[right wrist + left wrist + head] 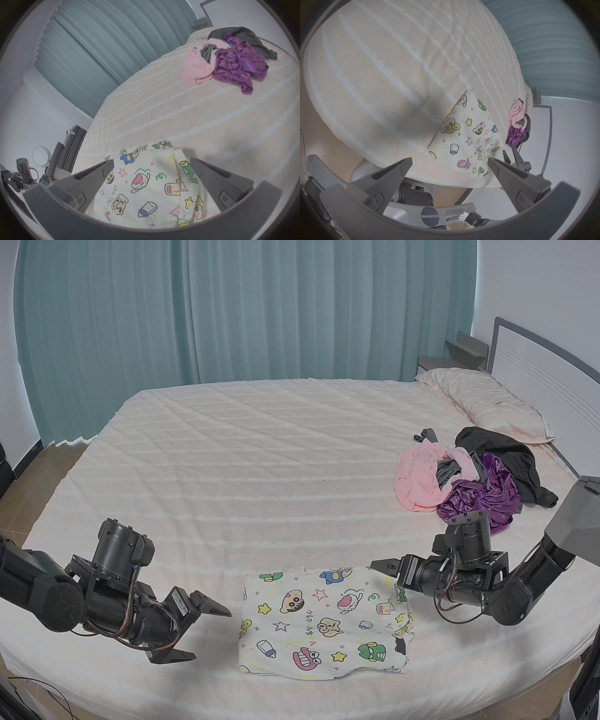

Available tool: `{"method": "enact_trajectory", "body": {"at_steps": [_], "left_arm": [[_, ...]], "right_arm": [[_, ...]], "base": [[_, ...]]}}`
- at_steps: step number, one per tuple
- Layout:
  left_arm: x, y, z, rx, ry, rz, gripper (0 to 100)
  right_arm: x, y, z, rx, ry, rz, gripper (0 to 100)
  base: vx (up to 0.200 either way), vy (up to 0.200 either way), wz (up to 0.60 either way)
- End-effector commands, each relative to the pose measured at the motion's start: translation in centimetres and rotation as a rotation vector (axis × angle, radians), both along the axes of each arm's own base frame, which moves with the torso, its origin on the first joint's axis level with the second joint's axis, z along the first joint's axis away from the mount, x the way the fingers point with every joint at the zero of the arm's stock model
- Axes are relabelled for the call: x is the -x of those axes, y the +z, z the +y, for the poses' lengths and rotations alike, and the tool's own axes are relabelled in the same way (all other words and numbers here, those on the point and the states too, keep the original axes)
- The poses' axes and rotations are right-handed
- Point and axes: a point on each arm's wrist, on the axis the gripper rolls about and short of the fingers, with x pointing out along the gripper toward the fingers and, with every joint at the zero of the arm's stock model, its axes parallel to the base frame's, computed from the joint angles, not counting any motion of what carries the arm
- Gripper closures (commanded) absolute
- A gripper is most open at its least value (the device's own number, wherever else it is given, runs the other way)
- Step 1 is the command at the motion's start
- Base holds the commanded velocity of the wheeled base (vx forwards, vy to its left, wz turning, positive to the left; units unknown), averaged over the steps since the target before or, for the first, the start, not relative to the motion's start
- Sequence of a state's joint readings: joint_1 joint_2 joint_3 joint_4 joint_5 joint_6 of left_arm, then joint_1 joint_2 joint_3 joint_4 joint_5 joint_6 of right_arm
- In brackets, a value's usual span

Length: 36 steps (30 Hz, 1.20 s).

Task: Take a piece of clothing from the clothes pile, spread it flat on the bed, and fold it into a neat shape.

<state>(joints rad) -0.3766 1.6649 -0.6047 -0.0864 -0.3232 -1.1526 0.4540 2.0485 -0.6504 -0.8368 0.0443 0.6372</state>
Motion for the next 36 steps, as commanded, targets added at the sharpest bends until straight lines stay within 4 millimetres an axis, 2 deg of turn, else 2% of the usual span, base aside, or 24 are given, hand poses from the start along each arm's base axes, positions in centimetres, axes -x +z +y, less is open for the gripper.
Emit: {"method": "enact_trajectory", "body": {"at_steps": [1,9,15,19,20,24,36], "left_arm": [[0.0,-0.5,0.0,-0.004,-0.001,0.012,0],[0.1,-0.5,0.0,-0.008,0.000,0.010,0],[0.1,-0.5,0.0,-0.009,0.000,0.012,0],[0.1,-0.6,0.0,-0.011,0.000,0.015,0],[0.1,-0.5,0.0,-0.011,0.000,0.014,0],[0.1,-0.5,0.0,-0.010,0.000,0.012,0],[0.1,-0.6,0.0,-0.012,0.000,0.017,0]], "right_arm": [[-1.2,-1.7,1.4,0.017,0.022,0.040,0],[-1.5,-3.8,2.2,0.042,0.038,0.089,0],[-3.1,-3.7,2.1,0.028,0.018,0.062,0],[-4.2,-4.4,2.2,0.031,0.009,0.056,0],[-4.3,-4.6,2.2,0.034,0.007,0.060,100],[-4.6,-4.9,2.0,0.036,-0.002,0.059,100],[-5.4,-4.8,-0.1,0.046,-0.098,0.049,100]], "base": [[0.000,0.000,0.00],[0.000,0.000,0.00],[0.000,0.000,0.00],[0.000,0.000,0.00],[0.000,0.000,0.00],[0.000,0.000,0.00],[0.000,0.000,0.00]]}}
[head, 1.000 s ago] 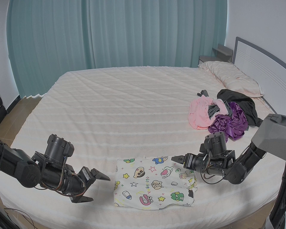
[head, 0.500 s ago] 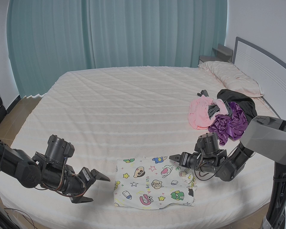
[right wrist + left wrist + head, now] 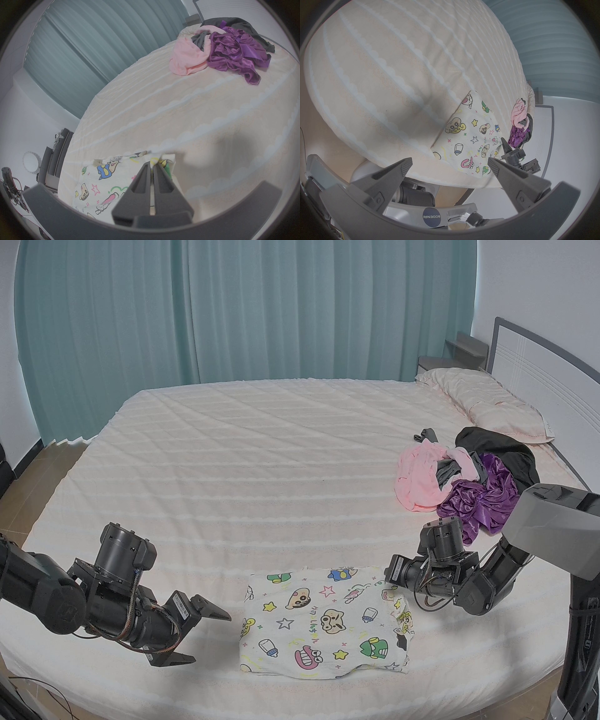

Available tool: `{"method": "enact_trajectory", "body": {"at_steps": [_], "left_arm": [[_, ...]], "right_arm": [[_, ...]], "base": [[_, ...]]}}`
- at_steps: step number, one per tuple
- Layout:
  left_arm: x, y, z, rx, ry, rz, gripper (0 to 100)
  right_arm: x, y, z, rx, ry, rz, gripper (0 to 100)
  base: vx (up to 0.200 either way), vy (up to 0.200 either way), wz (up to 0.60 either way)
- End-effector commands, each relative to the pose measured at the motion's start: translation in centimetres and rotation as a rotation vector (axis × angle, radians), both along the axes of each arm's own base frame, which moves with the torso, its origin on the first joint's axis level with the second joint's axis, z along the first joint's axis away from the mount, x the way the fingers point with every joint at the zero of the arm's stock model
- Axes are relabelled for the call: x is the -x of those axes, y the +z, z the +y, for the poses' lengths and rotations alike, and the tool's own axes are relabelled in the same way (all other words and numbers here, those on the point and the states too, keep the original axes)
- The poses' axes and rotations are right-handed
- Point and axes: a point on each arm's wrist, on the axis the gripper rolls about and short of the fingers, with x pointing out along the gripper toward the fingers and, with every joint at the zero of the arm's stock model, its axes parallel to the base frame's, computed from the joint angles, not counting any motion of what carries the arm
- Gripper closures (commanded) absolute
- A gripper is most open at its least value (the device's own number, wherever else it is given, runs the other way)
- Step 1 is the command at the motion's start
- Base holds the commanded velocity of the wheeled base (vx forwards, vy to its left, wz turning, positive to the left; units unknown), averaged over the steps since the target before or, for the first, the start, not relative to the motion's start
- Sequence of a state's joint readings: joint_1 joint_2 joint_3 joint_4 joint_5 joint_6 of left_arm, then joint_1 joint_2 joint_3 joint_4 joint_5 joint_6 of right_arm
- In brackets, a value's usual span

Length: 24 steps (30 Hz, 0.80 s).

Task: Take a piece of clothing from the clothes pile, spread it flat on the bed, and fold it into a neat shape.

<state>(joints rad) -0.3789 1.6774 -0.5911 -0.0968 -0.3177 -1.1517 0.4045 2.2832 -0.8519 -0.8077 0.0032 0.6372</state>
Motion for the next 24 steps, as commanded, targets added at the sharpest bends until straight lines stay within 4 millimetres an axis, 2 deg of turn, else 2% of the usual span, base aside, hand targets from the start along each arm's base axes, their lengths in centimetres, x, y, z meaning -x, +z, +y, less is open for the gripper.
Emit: {"method": "enact_trajectory", "body": {"at_steps": [1,13,14,17,21,24], "left_arm": [[0.0,-0.1,0.0,-0.001,0.000,0.003,0],[-0.1,-0.1,0.0,-0.003,0.002,0.002,0],[0.0,-0.1,0.0,-0.004,0.002,0.003,0],[0.0,-0.1,0.0,-0.004,0.002,0.003,0],[-0.1,-0.1,0.0,-0.001,0.000,0.003,0],[-0.1,-0.1,0.0,0.002,-0.002,0.006,0]], "right_arm": [[-0.2,0.0,-0.5,-0.001,-0.018,0.000,100],[-0.9,0.2,-0.9,-0.012,-0.032,-0.031,100],[-1.0,0.1,-0.9,-0.012,-0.034,-0.029,0],[-1.0,0.2,-1.0,-0.012,-0.036,-0.032,0],[-0.1,2.1,-1.8,-0.021,-0.051,-0.055,0],[2.4,4.1,-2.7,-0.027,-0.050,-0.066,0]], "base": [[0.000,0.000,0.00],[0.000,0.000,0.00],[0.000,0.000,0.00],[0.000,0.000,0.00],[0.000,0.000,0.00],[0.000,0.000,0.00]]}}
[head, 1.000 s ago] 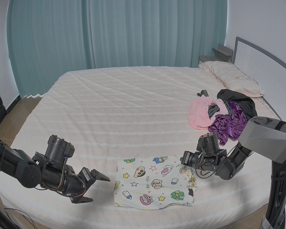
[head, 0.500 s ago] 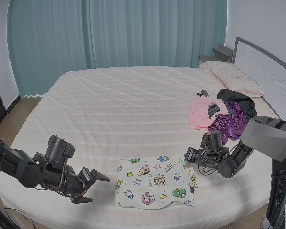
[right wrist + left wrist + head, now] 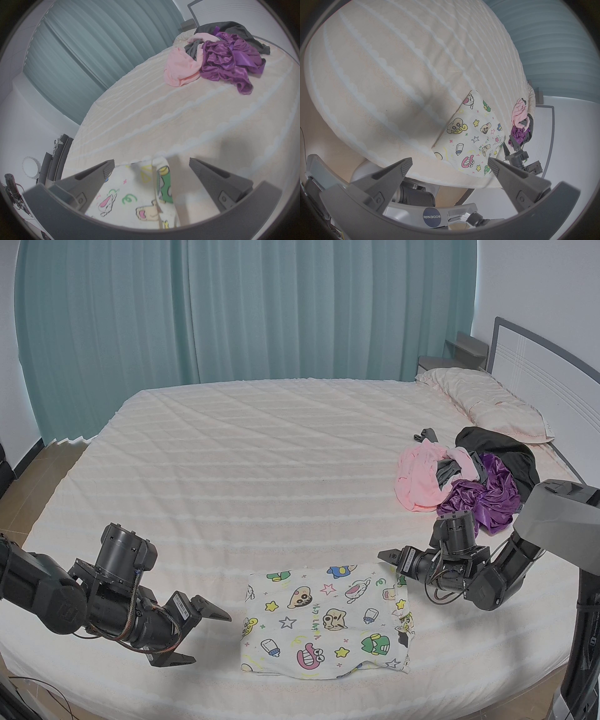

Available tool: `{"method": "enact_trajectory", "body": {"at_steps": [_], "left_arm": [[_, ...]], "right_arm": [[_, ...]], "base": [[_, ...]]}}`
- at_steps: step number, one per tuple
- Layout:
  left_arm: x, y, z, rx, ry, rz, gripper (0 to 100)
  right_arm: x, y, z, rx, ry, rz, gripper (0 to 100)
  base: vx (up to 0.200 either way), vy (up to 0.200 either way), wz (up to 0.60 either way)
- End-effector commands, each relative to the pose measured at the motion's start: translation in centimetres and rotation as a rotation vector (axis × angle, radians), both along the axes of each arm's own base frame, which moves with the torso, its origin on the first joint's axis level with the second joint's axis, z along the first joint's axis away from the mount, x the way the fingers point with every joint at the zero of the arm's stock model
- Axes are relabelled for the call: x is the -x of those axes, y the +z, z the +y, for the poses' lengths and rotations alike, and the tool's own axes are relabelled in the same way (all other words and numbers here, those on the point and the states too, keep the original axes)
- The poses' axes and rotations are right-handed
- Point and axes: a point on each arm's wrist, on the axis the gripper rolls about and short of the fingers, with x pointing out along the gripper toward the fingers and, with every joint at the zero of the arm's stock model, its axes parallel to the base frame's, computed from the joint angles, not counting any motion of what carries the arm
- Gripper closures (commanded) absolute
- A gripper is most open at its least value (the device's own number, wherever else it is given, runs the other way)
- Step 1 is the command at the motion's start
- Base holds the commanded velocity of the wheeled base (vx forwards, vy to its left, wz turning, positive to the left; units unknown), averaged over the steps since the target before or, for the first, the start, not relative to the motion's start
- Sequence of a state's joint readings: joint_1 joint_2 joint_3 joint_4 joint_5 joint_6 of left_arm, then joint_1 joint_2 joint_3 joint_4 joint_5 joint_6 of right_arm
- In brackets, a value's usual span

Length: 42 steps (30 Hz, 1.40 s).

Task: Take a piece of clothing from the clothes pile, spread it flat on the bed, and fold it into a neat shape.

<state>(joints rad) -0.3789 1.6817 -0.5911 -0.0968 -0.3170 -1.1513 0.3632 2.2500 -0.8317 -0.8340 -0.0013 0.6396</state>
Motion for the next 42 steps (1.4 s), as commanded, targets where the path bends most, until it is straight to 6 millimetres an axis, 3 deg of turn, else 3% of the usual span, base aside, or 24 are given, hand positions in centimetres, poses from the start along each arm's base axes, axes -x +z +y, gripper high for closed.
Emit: {"method": "enact_trajectory", "body": {"at_steps": [1,4,7,13,20,31,32,42], "left_arm": [[0.0,0.0,0.0,0.004,-0.002,0.002,0],[0.0,0.0,0.0,0.006,-0.003,0.001,0],[0.0,0.0,0.0,0.005,-0.003,0.003,0],[0.0,-0.1,0.0,0.004,-0.005,0.005,0],[0.0,-0.2,0.0,0.003,-0.003,0.012,0],[0.1,-0.3,0.0,0.002,-0.003,0.013,0],[0.1,-0.3,0.0,0.001,-0.003,0.015,0],[0.0,-0.4,0.0,0.001,-0.003,0.016,0]], "right_arm": [[2.9,3.1,-1.2,-0.012,-0.004,-0.028,0],[6.8,4.2,-2.2,-0.010,0.017,0.002,0],[10.7,3.6,-2.2,0.000,0.063,0.082,0],[15.5,2.9,-0.8,-0.100,0.099,0.170,0],[17.0,1.1,1.0,-0.071,0.175,0.240,0],[16.8,-1.3,2.5,-0.032,0.219,0.260,0],[16.8,-1.5,2.5,-0.035,0.223,0.251,100],[17.1,-2.1,2.0,0.018,0.246,0.250,100]], "base": [[0.000,0.000,0.00],[0.000,0.000,0.00],[0.000,0.000,0.00],[0.000,0.000,0.00],[0.000,0.000,0.00],[0.000,0.000,0.00],[0.000,0.000,0.00],[0.000,0.000,0.00]]}}
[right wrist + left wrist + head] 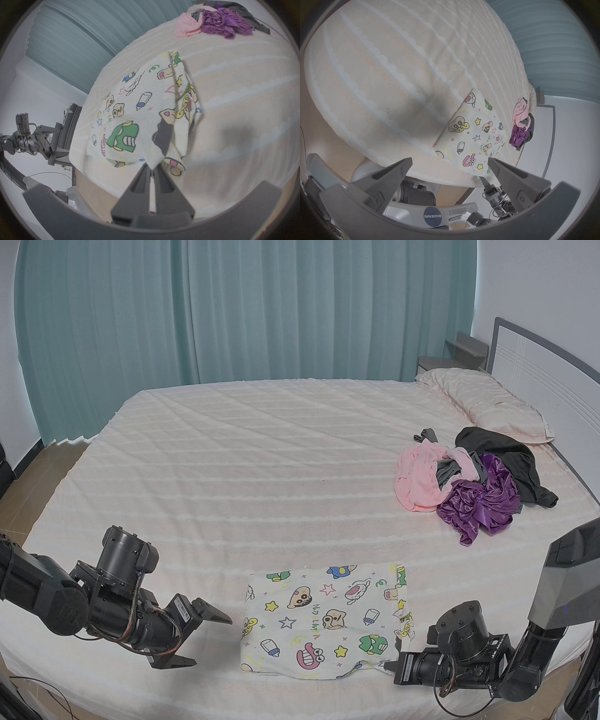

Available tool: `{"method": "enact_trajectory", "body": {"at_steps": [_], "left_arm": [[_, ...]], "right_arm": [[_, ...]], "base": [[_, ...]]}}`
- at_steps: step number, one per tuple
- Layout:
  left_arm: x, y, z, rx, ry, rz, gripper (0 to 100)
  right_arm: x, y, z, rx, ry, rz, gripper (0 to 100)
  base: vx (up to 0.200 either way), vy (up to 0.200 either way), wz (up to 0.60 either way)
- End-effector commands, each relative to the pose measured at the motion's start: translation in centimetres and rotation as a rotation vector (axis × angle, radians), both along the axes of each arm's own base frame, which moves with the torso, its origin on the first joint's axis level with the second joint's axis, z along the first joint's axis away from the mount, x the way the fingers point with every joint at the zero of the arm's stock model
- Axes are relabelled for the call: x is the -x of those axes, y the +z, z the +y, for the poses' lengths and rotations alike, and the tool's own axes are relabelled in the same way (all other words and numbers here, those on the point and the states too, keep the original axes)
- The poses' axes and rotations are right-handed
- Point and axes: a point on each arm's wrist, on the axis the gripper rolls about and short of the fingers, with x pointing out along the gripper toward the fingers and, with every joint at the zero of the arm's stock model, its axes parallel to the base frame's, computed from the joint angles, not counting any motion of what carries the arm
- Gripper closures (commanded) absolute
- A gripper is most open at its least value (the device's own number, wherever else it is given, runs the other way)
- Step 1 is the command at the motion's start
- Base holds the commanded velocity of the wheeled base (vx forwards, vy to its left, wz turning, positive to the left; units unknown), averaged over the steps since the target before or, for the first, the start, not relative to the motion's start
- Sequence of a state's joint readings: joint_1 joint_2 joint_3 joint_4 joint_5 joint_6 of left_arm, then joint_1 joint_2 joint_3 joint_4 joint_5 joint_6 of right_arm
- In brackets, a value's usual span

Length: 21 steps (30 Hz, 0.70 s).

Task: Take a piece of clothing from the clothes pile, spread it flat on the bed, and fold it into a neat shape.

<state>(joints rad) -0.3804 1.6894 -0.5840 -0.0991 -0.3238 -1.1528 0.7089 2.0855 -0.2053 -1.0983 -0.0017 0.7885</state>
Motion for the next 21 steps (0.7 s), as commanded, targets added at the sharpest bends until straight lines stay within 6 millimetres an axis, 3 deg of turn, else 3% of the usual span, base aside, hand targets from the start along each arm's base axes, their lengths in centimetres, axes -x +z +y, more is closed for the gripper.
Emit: {"method": "enact_trajectory", "body": {"at_steps": [1,13,21], "left_arm": [[0.0,-0.1,0.0,0.000,0.001,0.002,0],[0.0,-0.1,0.0,-0.002,0.001,0.005,0],[0.0,-0.1,0.0,-0.001,0.001,0.003,0]], "right_arm": [[0.2,-0.5,-0.3,0.020,-0.005,0.020,100],[1.4,0.3,-2.7,0.095,-0.015,-0.013,100],[1.5,-0.7,-2.9,0.135,-0.008,0.018,100]], "base": [[0.000,0.000,0.00],[0.000,0.000,0.00],[0.000,0.000,0.00]]}}
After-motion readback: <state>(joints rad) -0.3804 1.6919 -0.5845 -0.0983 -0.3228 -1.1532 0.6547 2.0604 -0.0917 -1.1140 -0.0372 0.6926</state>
